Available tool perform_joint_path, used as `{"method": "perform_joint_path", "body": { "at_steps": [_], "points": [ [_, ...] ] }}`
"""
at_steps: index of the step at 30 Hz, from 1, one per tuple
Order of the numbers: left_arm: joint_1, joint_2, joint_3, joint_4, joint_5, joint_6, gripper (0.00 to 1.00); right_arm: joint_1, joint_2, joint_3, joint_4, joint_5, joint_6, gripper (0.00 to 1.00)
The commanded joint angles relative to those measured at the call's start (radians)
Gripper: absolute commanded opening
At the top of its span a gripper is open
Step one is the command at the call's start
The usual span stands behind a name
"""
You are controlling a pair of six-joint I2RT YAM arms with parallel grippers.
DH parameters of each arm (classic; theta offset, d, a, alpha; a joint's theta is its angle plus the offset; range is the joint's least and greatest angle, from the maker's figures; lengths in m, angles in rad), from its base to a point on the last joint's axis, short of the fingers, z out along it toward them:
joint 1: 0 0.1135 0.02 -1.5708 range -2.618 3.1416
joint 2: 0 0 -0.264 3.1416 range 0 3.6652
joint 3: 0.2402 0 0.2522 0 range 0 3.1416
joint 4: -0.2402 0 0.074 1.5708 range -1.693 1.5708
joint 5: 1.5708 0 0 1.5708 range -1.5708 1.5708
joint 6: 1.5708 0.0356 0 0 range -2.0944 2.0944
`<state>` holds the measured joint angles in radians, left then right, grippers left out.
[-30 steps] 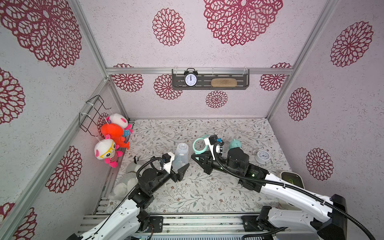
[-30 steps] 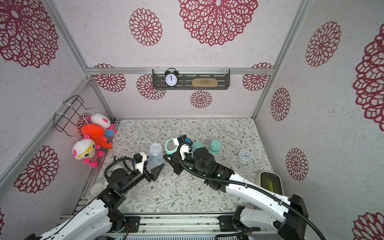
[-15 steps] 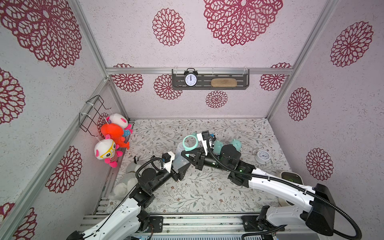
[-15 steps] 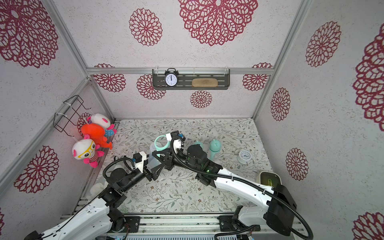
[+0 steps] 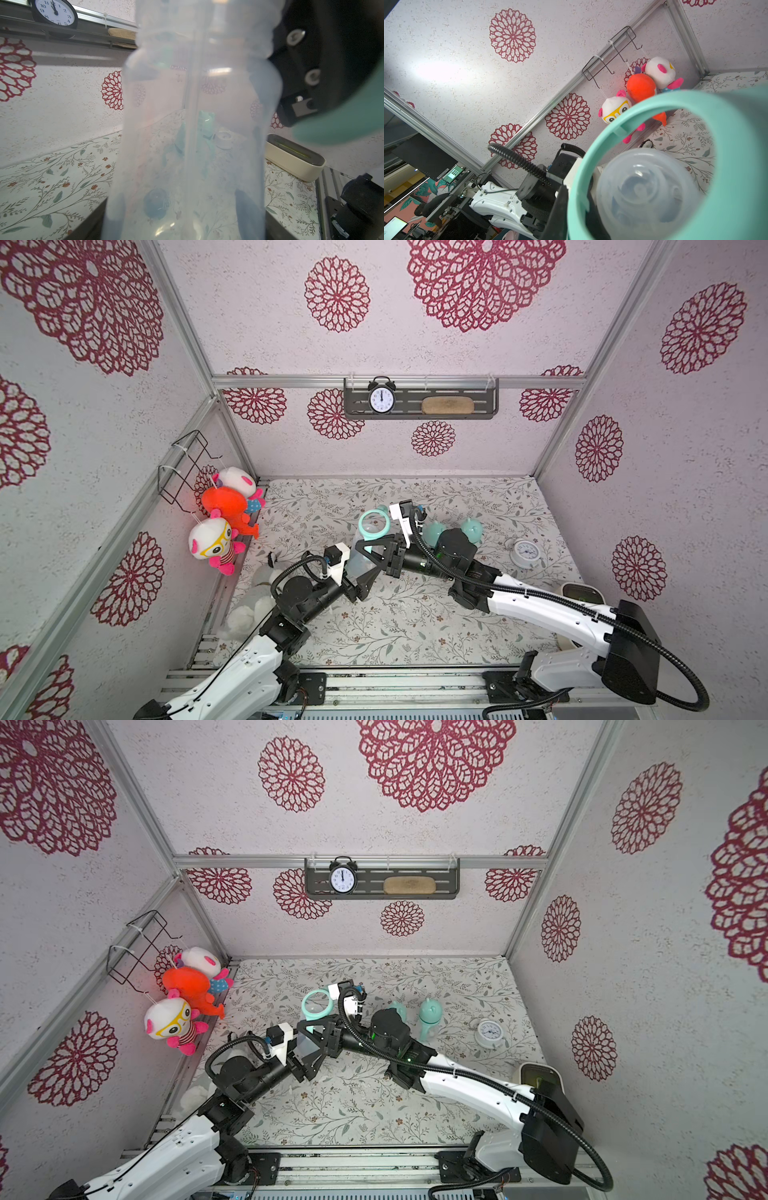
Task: Assemble the baby bottles
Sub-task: Put on the handle of the baby bottle.
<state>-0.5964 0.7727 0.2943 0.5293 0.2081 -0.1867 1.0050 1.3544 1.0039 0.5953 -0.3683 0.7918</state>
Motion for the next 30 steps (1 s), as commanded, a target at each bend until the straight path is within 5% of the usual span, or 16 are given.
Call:
{"method": "perform_joint_path", "body": {
  "at_steps": [1,30],
  "points": [
    [0.002,-0.006,0.019,0.047,-0.001,0.019,0.00,0.007,-0.003,0.017,0.125,-0.036,0.067,0.00],
    [0.002,-0.051,-0.014,0.072,-0.049,0.027,0.00,0.029,0.069,-0.051,0.266,-0.071,0.245,0.00]
  ]
}}
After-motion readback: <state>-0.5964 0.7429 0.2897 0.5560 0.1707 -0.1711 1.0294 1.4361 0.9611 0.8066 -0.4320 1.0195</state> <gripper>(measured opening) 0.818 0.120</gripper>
